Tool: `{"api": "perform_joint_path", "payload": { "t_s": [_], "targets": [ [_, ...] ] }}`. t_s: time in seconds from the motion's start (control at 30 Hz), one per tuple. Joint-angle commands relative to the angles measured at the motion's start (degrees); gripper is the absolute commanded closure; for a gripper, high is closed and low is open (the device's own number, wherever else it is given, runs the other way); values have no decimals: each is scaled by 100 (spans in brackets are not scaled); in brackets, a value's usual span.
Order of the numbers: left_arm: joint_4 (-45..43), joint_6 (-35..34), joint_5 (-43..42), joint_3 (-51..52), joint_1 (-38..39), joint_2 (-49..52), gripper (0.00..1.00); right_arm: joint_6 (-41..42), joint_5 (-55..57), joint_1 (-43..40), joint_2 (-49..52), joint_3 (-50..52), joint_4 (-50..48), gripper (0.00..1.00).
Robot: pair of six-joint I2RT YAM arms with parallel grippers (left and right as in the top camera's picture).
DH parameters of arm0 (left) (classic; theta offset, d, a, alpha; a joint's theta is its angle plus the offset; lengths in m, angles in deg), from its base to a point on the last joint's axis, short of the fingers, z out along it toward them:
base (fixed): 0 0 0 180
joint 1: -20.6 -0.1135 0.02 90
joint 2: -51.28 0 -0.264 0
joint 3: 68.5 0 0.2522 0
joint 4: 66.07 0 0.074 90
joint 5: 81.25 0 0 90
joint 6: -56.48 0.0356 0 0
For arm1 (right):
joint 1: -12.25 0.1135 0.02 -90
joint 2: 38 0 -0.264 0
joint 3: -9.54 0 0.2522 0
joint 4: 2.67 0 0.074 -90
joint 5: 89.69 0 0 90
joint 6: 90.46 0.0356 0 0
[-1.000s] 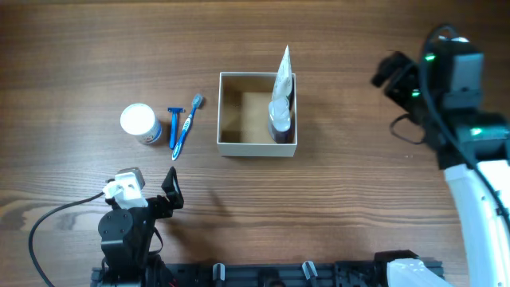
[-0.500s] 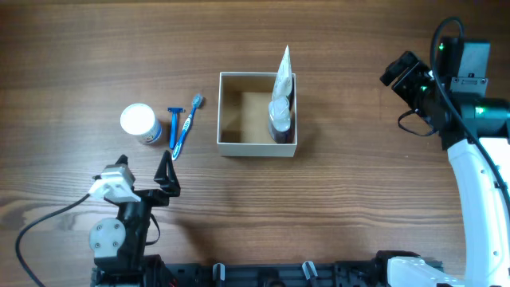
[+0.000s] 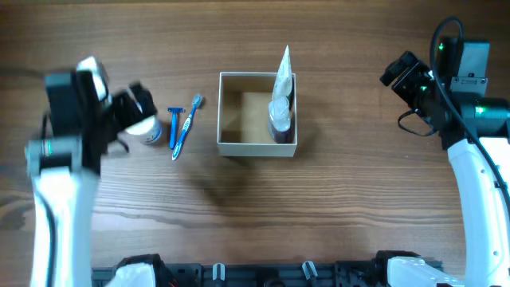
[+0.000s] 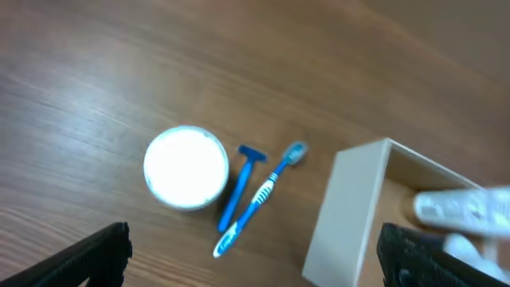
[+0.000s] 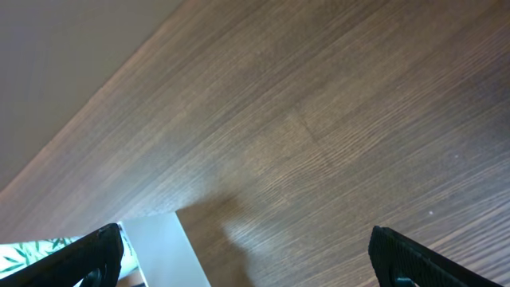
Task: Pack container
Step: 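Grasp the white cotton-swab tub with the left gripper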
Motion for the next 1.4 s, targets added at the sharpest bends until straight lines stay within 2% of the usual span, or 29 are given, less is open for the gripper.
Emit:
{"api": "perform_joint_path", "payload": {
  "t_s": [0.0,0.13,0.23,0.63,0.7,0.83,1.07,1.13,1.23,1.37],
  "targets": [
    [90,42,63,-734,-72,1283,0,-98,-52,2,52,-70,-15,0],
    [127,55,118,-734,-72,2070,0,-101,-52,2,52,-70,-15,0],
    [317,46,636,-732,-72,2481,0,-101,-52,2,52,-70,-15,0],
    [306,175,949,-726,-72,3552,0,-98,-52,2,52,-70,-15,0],
    [275,175,949,-726,-72,3641,4,-101,-52,2,52,-70,-15,0],
    [155,175,949,-726,-72,3646,19,-101,-52,2,52,-70,-15,0],
    [240,197,949,-815,-72,3460,30,-98,-52,2,52,-70,-15,0],
    [562,195,870,-1126,-55,3252,31,-101,-52,2,52,-70,-15,0],
    [1067,199,341,-1777,79,2850,25,-98,-52,2,52,-70,-15,0],
    [1099,197,-389,-2280,573,2273,23,-101,-52,2,52,-70,-15,0]
  ]
}}
